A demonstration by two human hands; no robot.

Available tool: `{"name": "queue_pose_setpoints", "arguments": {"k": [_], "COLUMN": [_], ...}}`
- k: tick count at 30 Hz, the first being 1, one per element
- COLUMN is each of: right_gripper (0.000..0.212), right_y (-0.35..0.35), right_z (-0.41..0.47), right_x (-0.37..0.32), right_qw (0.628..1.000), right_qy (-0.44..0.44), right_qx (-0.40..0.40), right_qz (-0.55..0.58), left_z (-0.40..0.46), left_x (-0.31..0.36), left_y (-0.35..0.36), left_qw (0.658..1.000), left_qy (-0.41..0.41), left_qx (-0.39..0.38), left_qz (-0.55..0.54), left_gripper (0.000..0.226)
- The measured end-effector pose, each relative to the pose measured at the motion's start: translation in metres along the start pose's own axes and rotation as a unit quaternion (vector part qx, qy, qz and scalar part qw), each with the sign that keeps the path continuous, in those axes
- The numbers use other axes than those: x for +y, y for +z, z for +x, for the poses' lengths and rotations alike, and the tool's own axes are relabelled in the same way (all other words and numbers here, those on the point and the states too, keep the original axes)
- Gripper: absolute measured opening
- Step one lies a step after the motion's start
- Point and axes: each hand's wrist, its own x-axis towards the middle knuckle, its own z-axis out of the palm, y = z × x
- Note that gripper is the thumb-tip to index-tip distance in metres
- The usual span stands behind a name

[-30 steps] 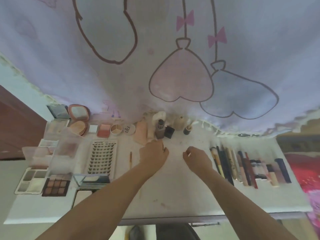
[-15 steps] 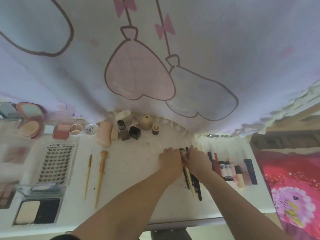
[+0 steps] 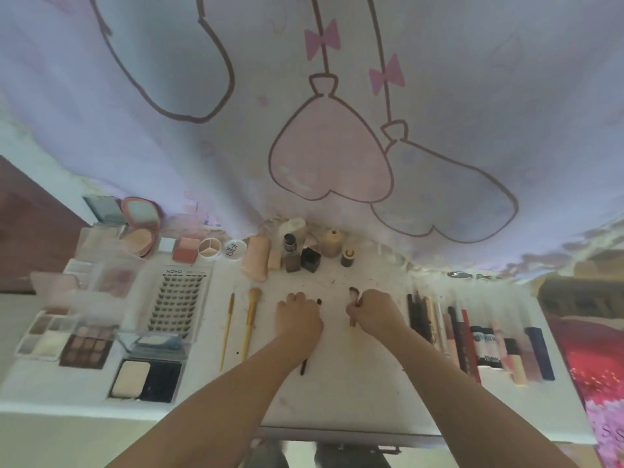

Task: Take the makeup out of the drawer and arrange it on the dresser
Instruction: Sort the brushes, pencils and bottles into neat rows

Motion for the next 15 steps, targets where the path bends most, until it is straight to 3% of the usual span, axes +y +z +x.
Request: {"name": "queue_pose_setpoints", "arguments": {"k": [7,15], "right_gripper": [0.025,0.035], "right_y": [0.055,0.087], "right_z": [-0.013,-0.007], "right_x": [-0.073,-0.104], "right_qw": [0.998,0.999], "right_qy": [-0.033,-0.033], "right_qx": [-0.042,-0.018], "right_qz": [0.015,0.02], "left_z": [-0.017,-0.021], "left_x": [-0.078,-0.109], "left_y": [0.012,0.013], "left_qw": [0.998,0.996], "left_qy": [-0.046,-0.044], "left_qx": [0.048,0.082], "left_qz": [-0.013,0.005], "left_gripper": [0.032,0.025]}}
